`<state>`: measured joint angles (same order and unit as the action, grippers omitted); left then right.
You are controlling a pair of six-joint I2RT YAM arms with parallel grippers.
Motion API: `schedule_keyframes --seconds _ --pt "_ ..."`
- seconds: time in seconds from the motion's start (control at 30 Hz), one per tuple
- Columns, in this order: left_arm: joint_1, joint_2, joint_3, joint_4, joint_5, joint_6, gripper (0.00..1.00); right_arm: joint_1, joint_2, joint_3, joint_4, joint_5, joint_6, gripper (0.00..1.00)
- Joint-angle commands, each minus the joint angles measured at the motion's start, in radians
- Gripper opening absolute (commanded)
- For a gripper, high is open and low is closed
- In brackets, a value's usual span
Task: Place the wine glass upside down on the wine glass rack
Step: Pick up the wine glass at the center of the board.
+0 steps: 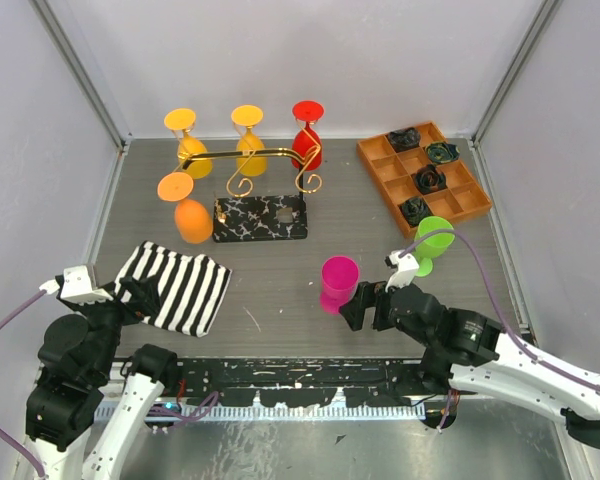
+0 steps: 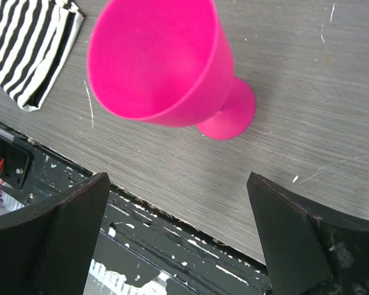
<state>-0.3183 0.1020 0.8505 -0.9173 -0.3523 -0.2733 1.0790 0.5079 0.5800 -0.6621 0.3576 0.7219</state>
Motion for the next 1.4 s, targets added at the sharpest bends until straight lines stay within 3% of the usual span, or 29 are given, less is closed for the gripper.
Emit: schedule_keyframes --seconds 0.0,0.13,0.67,1.13,1.37 --pt "0.005 0.01 -0.006 0.03 0.007 0.009 0.98 0.009 -0.025 -0.047 0.091 0.012 0.069 1.0" --pt "0.005 0.014 -0.005 0.03 0.007 0.009 0.98 0.01 -0.024 -0.141 0.239 -0.005 0.059 1.0" --pt "0.004 0.016 -0.006 0.03 0.005 0.009 0.98 0.012 0.045 -0.493 0.901 0.178 -0.099 0.98" --pt "0.005 0.023 -0.007 0.032 0.008 0.011 0.98 0.012 0.442 -0.62 1.619 0.164 -0.459 0.94" --pt "0.004 0.019 -0.008 0.032 0.006 0.011 0.98 0.012 0.564 -0.576 1.639 0.179 -0.51 0.91"
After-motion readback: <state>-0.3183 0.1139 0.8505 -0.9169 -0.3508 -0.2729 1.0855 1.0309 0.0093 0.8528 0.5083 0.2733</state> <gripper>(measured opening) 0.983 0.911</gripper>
